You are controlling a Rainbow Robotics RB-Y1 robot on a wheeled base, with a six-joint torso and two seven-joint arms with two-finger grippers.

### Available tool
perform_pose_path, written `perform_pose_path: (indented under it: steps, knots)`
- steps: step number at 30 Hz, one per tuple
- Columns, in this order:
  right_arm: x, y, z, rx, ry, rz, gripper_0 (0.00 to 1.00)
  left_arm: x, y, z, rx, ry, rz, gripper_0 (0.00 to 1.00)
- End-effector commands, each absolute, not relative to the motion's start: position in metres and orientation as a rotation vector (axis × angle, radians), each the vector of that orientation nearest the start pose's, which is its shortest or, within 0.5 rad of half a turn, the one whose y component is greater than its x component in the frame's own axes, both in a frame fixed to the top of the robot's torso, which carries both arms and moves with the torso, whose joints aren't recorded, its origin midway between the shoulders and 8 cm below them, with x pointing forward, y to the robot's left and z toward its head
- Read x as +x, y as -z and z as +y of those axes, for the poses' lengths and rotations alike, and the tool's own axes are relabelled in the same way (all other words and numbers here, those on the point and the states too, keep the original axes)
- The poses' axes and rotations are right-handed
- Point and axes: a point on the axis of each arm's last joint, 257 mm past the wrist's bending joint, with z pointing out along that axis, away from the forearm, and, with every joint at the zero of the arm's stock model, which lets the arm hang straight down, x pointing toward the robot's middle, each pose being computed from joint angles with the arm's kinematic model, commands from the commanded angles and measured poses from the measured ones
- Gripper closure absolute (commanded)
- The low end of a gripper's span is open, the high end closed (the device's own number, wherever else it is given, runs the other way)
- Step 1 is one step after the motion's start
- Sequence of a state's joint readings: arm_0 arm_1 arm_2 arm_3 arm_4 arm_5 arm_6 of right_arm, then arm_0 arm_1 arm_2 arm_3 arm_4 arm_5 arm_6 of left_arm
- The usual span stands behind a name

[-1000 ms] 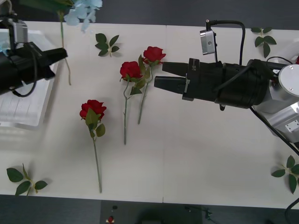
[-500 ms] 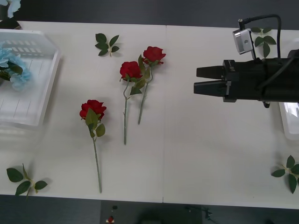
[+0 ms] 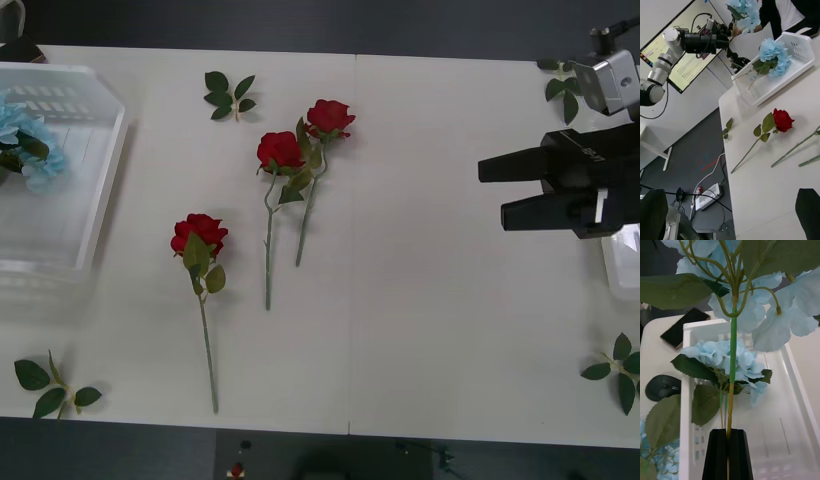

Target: Put the red flowers into the right box and the blue flowers into the left box

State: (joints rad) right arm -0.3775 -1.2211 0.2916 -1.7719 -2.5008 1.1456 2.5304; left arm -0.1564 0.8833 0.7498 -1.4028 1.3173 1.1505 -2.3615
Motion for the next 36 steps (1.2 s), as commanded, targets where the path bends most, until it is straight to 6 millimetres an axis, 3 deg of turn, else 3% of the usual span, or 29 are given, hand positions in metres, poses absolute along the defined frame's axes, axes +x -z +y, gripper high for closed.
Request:
perform_pose_path:
  steps: [1, 2, 5, 9, 12, 16, 23, 27, 30, 36]
  knots:
    - [0.338, 0.038, -0.144, -1.158, -1.272, 1.648, 0.0, 0.484, 0.028, 0.581, 0.162, -0.064, 1.888, 0.43]
    - [0.335, 0.037, -0.144, -1.156, -1.282, 1.633, 0.0, 0.487, 0.029, 0.579, 0.16, -0.062, 1.885, 0.26]
    - [0.332, 0.037, -0.144, -1.175, -1.27, 1.586, 0.0, 0.493, 0.029, 0.572, 0.163, -0.045, 1.877, 0.07]
    - [0.329, 0.037, -0.146, -1.16, -1.29, 1.578, 0.0, 0.501, 0.028, 0.55, 0.191, 0.019, 1.865, 0.06]
    - [0.327, 0.035, -0.146, -1.135, -1.316, 1.577, 0.0, 0.508, 0.031, 0.508, 0.268, 0.145, 1.88, 0.06]
    - [0.328, 0.033, -0.146, -1.103, -1.338, 1.576, 0.0, 0.513, 0.039, 0.435, 0.423, 0.313, 1.921, 0.06]
    - [0.328, 0.032, -0.144, -1.097, -1.347, 1.567, 0.0, 0.507, 0.064, 0.321, 0.537, 0.578, 2.083, 0.06]
    - [0.328, 0.033, -0.144, -1.096, -1.345, 1.568, 0.0, 0.497, 0.078, 0.274, 0.591, 0.577, 2.165, 0.06]
    - [0.328, 0.033, -0.144, -1.096, -1.345, 1.568, 0.0, 0.484, 0.104, 0.234, 0.621, 0.516, 2.255, 0.06]
    - [0.328, 0.033, -0.144, -1.096, -1.345, 1.568, 0.0, 0.465, 0.157, 0.195, 0.617, 0.383, 2.379, 0.06]
